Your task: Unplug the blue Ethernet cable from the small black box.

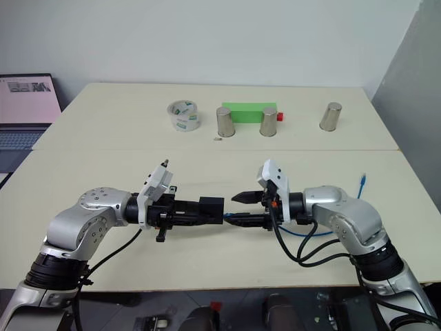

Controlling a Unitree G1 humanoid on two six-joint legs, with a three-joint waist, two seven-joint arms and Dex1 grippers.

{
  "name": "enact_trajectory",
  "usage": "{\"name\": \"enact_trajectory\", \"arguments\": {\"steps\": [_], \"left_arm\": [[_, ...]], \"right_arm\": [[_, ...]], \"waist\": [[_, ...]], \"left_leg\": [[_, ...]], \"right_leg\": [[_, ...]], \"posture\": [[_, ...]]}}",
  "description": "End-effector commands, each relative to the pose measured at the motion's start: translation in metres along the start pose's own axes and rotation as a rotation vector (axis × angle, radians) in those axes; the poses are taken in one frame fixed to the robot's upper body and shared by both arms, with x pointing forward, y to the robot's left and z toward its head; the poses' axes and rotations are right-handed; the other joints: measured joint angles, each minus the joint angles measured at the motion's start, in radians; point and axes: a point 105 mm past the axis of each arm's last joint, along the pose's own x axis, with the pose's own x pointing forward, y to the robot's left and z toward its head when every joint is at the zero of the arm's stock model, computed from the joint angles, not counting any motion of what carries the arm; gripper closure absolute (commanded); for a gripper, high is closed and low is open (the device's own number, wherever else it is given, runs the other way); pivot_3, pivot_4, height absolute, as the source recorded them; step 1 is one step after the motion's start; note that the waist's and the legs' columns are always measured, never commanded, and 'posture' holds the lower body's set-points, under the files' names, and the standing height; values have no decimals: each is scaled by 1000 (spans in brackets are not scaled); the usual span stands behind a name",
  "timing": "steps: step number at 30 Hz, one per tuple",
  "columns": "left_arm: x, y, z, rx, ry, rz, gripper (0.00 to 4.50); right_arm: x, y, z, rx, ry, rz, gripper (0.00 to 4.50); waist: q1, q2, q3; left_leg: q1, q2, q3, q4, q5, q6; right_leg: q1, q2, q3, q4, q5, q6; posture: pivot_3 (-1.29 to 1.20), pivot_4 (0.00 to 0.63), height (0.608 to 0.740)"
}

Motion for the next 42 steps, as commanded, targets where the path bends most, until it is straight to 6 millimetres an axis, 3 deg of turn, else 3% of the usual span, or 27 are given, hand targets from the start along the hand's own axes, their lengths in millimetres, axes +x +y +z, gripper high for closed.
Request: {"name": "enact_trajectory", "arguments": {"steps": [1,20,24,35,42], "left_arm": [[-1,-4,14,44,-26,-14,3702],[-1,-4,14,36,-29,-11,3702],[0,-5,13,36,-29,-11,3702],[3,-11,9,34,-15,-35,3702],[4,-15,2,34,17,-59,3702]], "right_arm": [[6,-1,3,-20,6,-1,1394],[4,-1,-3,-11,43,40,1394],[5,-2,-2,-5,37,42,1987],[7,1,-2,6,46,68,4395],[5,4,-3,16,68,93,4476]], "waist": [[-1,0,0],[-1,0,0],[-1,0,0],[-1,0,0],[-1,0,0]], "left_leg": [[0,0,0,0,0,0],[0,0,0,0,0,0],[0,0,0,0,0,0],[0,0,0,0,0,0],[0,0,0,0,0,0]], "right_leg": [[0,0,0,0,0,0],[-1,0,0,0,0,0],[-1,0,0,0,0,0],[-1,0,0,0,0,0],[-1,0,0,0,0,0]], "posture": [[0,150,740],[0,150,740],[0,150,740],[0,150,740],[0,150,740]]}}
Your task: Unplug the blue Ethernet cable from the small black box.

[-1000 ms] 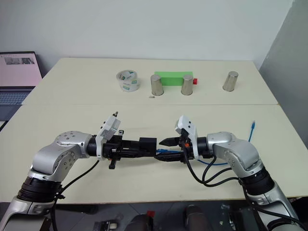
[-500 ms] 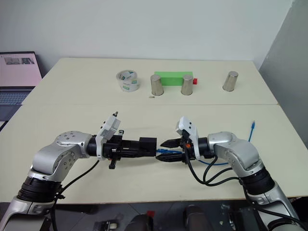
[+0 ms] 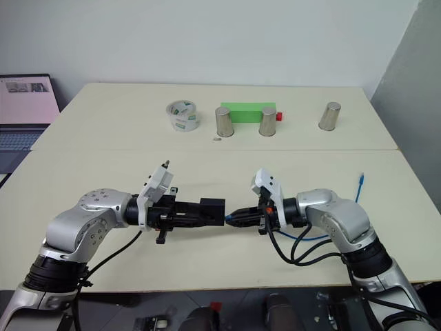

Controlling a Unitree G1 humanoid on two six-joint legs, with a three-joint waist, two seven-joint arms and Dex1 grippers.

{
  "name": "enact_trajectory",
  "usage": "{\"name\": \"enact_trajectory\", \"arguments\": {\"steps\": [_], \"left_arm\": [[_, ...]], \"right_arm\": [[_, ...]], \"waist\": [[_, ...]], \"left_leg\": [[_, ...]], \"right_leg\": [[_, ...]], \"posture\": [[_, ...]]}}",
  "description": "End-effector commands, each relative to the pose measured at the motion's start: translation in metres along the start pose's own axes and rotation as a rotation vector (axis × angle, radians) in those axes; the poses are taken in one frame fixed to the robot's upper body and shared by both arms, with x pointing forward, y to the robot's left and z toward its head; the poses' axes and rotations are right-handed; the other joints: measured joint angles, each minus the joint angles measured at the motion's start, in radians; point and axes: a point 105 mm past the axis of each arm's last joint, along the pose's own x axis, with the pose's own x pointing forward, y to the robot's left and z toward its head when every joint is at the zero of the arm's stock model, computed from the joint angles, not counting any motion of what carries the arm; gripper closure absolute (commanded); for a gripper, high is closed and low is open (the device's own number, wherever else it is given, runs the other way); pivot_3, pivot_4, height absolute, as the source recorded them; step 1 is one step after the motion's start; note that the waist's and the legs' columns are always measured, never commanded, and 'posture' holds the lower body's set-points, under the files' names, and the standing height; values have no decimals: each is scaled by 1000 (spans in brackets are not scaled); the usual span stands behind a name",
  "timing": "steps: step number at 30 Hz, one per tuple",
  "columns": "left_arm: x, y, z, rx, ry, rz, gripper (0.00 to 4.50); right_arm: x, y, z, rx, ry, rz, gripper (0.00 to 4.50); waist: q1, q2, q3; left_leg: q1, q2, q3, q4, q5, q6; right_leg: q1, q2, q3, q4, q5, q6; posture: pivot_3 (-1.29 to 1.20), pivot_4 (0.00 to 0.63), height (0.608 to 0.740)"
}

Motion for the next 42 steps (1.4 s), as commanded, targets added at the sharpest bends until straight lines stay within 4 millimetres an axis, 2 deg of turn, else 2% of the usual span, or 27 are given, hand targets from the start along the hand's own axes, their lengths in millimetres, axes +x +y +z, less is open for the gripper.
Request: {"name": "enact_trajectory", "arguments": {"steps": [1,6,9,13,19,22,23,26,28,29,30,32,37,39,42], "left_arm": [[2,-8,2,42,24,-40,3702],[0,-9,-3,39,52,-41,3702],[-17,2,-13,63,127,27,3702],[-35,14,-13,69,152,103,3702],[-39,17,-13,77,156,127,3703],[-39,19,-12,78,142,150,3703],[-39,21,-12,75,127,171,3703],[-34,22,-15,66,105,204,3703],[-29,20,-17,58,91,209,3703],[-27,19,-18,60,85,216,3703],[-24,22,-18,64,67,244,3703],[-22,28,-16,71,38,300,3703],[-23,45,-15,90,3,443,3703],[-30,60,-16,115,-14,563,3703],[-63,104,-13,198,-41,941,3703]], "right_arm": [[-1,4,13,-48,-11,24,4476],[-3,4,11,-35,4,27,4476],[-13,-4,4,-8,30,-6,4476],[-24,-10,-3,2,54,-47,4476],[-30,-21,-1,-24,40,-111,4476],[-38,-45,3,-73,21,-244,4476],[-47,-68,5,-82,2,-373,4476],[-75,-119,3,-149,1,-678,4476],[-93,-144,-7,-186,43,-857,4476],[-99,-152,-13,-186,55,-916,3776],[-103,-156,-19,-176,69,-941,3662],[-104,-158,-24,-151,71,-939,3110],[-102,-151,-20,-119,39,-882,1981],[-106,-144,-10,-145,21,-862,1580],[-95,-107,16,-271,-18,-671,669]], "waist": [[0,0,0],[0,0,0],[0,0,0],[0,1,0],[0,1,0],[0,1,0],[0,1,0],[-1,1,0],[-1,1,0],[0,1,0],[0,0,0],[1,1,0],[-2,1,0],[0,1,0],[6,2,1]], "left_leg": [[0,0,0,0,0,0],[0,0,0,0,0,0],[0,0,0,0,0,0],[0,0,1,0,0,0],[-1,0,0,0,0,0],[-2,0,0,0,0,0],[-2,0,0,0,0,0],[-1,0,2,0,0,0],[0,0,2,0,0,0],[-1,0,3,0,0,0],[-1,0,2,0,0,0],[-1,0,2,-1,0,0],[-3,0,3,0,0,0],[-2,0,2,0,0,0],[-2,0,1,0,0,0]], "right_leg": [[0,0,0,0,0,0],[0,0,0,0,0,0],[0,0,0,0,0,0],[0,0,0,0,0,0],[-1,0,0,0,0,0],[-1,0,0,0,0,0],[-1,0,0,0,0,0],[-1,0,1,0,1,1],[-1,0,1,0,1,1],[-1,0,2,0,1,1],[-1,0,2,0,1,1],[-2,0,2,0,4,-4],[-2,-1,2,0,4,-4],[-2,-1,2,0,4,-4],[-2,-1,1,0,4,-4]], "posture": [[0,150,740],[0,150,740],[0,150,740],[0,150,740],[0,150,740],[0,150,740],[0,150,740],[0,150,740],[0,150,740],[0,150,740],[0,150,740],[0,150,740],[0,150,740],[0,150,740],[0,150,740]]}}
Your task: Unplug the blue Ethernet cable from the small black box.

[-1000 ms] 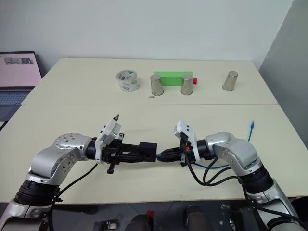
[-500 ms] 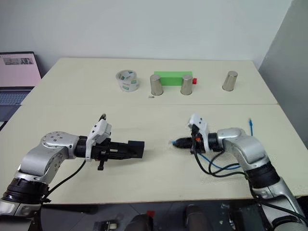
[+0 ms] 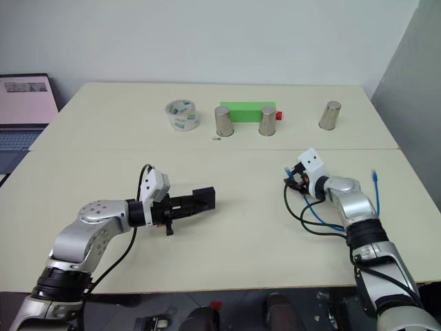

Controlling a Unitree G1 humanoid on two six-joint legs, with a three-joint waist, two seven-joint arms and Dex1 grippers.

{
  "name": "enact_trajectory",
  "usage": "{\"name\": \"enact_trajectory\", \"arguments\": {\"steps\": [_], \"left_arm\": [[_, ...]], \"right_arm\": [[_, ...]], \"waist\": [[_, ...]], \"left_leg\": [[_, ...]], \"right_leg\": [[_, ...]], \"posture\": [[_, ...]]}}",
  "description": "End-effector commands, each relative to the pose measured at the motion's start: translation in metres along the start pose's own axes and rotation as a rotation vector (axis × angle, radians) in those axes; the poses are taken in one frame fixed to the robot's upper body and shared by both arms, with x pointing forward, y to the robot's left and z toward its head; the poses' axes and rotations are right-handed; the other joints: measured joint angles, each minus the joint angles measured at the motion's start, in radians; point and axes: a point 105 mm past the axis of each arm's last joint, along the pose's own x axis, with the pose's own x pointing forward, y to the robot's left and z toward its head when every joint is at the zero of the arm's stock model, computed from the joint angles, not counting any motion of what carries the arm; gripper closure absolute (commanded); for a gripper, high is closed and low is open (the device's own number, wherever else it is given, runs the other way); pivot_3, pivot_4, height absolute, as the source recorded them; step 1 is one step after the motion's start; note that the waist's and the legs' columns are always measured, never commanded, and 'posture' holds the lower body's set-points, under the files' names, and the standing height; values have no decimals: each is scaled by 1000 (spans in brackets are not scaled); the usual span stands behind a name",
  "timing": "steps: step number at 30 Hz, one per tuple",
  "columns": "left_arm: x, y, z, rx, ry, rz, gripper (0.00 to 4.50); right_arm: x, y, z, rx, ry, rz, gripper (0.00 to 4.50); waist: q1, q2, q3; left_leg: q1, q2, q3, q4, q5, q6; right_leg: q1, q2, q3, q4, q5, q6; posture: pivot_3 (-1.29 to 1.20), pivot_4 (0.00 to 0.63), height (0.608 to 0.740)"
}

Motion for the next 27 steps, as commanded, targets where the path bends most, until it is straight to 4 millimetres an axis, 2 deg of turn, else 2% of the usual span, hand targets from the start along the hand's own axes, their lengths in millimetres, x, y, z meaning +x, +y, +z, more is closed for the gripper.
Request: {"name": "enact_trajectory", "arguments": {"steps": [1,4,9,12,14,16,17,25,27], "left_arm": [[-16,67,8,103,-57,443,3703],[-24,91,6,109,-98,624,3703],[-28,110,-11,9,-165,784,3703],[-28,116,-32,-69,-145,827,3703],[-29,118,-46,-118,-131,855,3703],[-29,117,-52,-145,-136,851,3703],[-29,116,-54,-153,-138,841,3002],[-42,105,-72,-195,-119,836,1209],[-45,96,-68,-170,-124,808,1074]], "right_arm": [[-27,33,54,-137,-179,209,447],[-37,63,77,-174,-268,318,447],[-39,103,93,-211,-305,446,447],[-39,115,99,-196,-316,489,447],[-38,116,101,-180,-320,497,447],[-37,115,100,-181,-309,490,447],[-37,114,99,-180,-304,486,366],[-37,112,94,-163,-285,460,366],[-39,111,92,-154,-281,455,366]], "waist": [[4,0,0],[1,0,0],[8,0,0],[11,-1,0],[14,-1,0],[18,-1,-1],[18,-1,-1],[11,0,-1],[6,0,-1]], "left_leg": [[0,0,-1,0,0,0],[0,0,-1,0,0,0],[1,-1,0,1,0,0],[0,-1,0,1,0,0],[0,-1,-1,1,0,0],[0,-1,-1,1,0,0],[0,-1,-1,1,0,0],[1,-1,0,1,0,0],[2,-1,0,0,0,0]], "right_leg": [[0,0,0,0,0,0],[1,0,0,0,0,0],[1,-1,0,0,1,1],[1,-1,-1,-1,1,1],[1,-1,-1,-1,1,1],[1,-1,-1,-1,1,1],[1,-1,-1,-1,1,1],[1,-2,-1,0,1,1],[1,-2,0,0,1,1]], "posture": [[0,150,740],[0,150,740],[0,150,740],[0,150,740],[0,150,740],[0,150,740],[0,150,740],[0,150,740],[0,150,740]]}}
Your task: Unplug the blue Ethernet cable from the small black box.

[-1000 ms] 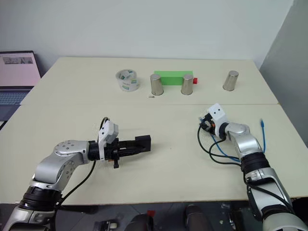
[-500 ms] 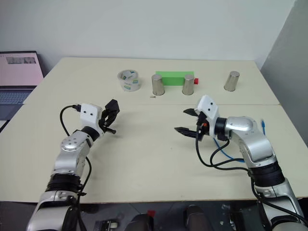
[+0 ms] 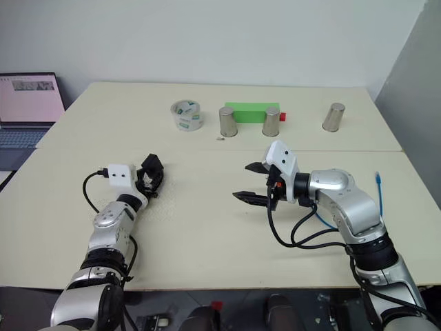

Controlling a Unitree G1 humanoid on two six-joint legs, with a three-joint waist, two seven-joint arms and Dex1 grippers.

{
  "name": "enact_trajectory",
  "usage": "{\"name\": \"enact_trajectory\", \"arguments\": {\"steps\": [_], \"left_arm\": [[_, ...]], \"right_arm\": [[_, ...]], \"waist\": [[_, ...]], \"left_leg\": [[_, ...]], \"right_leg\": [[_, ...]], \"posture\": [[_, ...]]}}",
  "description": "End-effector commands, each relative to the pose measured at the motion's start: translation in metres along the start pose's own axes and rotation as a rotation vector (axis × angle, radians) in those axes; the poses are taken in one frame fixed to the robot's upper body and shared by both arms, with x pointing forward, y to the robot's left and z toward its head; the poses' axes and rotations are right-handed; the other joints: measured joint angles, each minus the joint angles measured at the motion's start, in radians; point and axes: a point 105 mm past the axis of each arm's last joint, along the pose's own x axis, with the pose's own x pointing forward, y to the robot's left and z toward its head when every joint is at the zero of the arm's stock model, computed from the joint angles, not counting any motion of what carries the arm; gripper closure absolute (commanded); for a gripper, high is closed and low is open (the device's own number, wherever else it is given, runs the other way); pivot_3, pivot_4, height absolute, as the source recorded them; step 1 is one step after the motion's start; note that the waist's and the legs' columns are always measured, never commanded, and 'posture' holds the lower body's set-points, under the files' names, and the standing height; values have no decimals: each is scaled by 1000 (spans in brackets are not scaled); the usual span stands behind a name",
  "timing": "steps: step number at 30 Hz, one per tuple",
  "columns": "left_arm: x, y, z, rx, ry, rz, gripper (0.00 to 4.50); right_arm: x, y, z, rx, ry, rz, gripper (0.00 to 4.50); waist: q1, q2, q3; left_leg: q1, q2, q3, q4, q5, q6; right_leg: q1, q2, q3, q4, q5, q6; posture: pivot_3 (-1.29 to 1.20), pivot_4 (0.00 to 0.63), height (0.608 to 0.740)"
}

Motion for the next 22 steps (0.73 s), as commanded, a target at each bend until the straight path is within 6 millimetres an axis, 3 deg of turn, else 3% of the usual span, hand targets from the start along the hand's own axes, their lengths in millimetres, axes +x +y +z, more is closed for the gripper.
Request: {"name": "enact_trajectory", "arguments": {"steps": [1,7,10,17,22], "left_arm": [[-20,-2,-4,17,25,-28,1074],[-53,-8,27,65,17,-177,1074],[-67,2,49,146,64,-243,1074],[-68,1,95,201,43,-381,1074],[-71,3,97,216,98,-431,1074]], "right_arm": [[-7,1,9,-27,-29,-16,366],[-22,-10,3,53,-56,-117,366],[-43,-16,-4,90,-48,-166,366],[-81,-35,-18,104,21,-275,366],[-87,-38,-23,93,58,-279,366]], "waist": [[-7,0,0],[-10,0,0],[-6,0,0],[2,0,0],[-2,0,0]], "left_leg": [[0,0,0,0,0,0],[0,1,-1,-1,0,0],[-1,1,-2,0,0,0],[4,0,-1,0,0,0],[3,1,-1,-1,0,0]], "right_leg": [[0,0,0,0,0,0],[0,0,0,0,0,0],[0,1,-1,0,-1,1],[6,1,-1,-2,-3,5],[5,2,-1,-2,-4,4]], "posture": [[0,150,740],[0,150,740],[0,150,740],[0,150,740],[0,150,740]]}}
